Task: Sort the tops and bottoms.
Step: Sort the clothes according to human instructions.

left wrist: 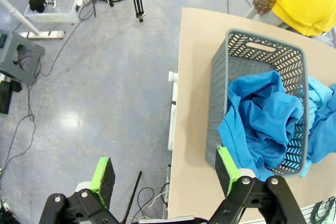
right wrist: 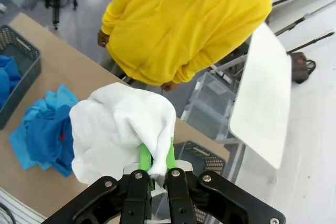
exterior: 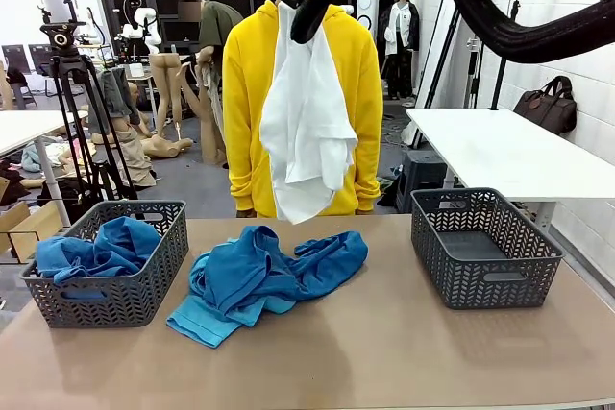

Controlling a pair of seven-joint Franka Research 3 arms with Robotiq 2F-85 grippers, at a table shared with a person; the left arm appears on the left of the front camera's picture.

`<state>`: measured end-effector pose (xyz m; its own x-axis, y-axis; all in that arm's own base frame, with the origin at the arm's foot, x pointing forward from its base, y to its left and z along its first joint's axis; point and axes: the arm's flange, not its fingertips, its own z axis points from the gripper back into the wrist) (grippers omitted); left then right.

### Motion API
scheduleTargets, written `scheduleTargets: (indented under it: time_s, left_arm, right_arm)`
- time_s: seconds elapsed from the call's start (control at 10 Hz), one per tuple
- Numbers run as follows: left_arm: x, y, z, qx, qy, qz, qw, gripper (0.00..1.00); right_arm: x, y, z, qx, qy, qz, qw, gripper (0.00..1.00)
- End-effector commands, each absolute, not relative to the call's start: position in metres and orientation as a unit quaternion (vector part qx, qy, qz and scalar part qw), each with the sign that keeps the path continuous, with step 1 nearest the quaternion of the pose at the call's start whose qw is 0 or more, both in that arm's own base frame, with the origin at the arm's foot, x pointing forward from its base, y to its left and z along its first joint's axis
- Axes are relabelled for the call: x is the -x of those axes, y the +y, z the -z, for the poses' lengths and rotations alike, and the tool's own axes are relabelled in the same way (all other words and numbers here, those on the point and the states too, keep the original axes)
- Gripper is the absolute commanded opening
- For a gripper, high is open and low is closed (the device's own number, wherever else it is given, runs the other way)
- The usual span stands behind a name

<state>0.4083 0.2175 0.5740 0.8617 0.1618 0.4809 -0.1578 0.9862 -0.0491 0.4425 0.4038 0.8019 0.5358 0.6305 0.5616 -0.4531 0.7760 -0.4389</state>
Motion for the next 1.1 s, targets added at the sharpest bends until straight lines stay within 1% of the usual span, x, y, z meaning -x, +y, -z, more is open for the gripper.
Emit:
scheduleTargets:
  time_s: [0.0, 1.0]
  left_arm:
    - [-0.4074, 0.2182, -0.5744, 0.000, -0.249, -0.085, 0.965, 1.00]
    - [-0.4074, 0.2182, -0.5744, 0.000, -0.249, -0.085, 0.965, 1.00]
  right_arm:
    - [-0.4441, 0.3984, -0.7961, 0.124, -0.366, -0.313, 0.868, 0.00]
    - [-0.4441, 0.3984, -0.7961, 0.124, -0.366, -0.313, 0.868, 0.00]
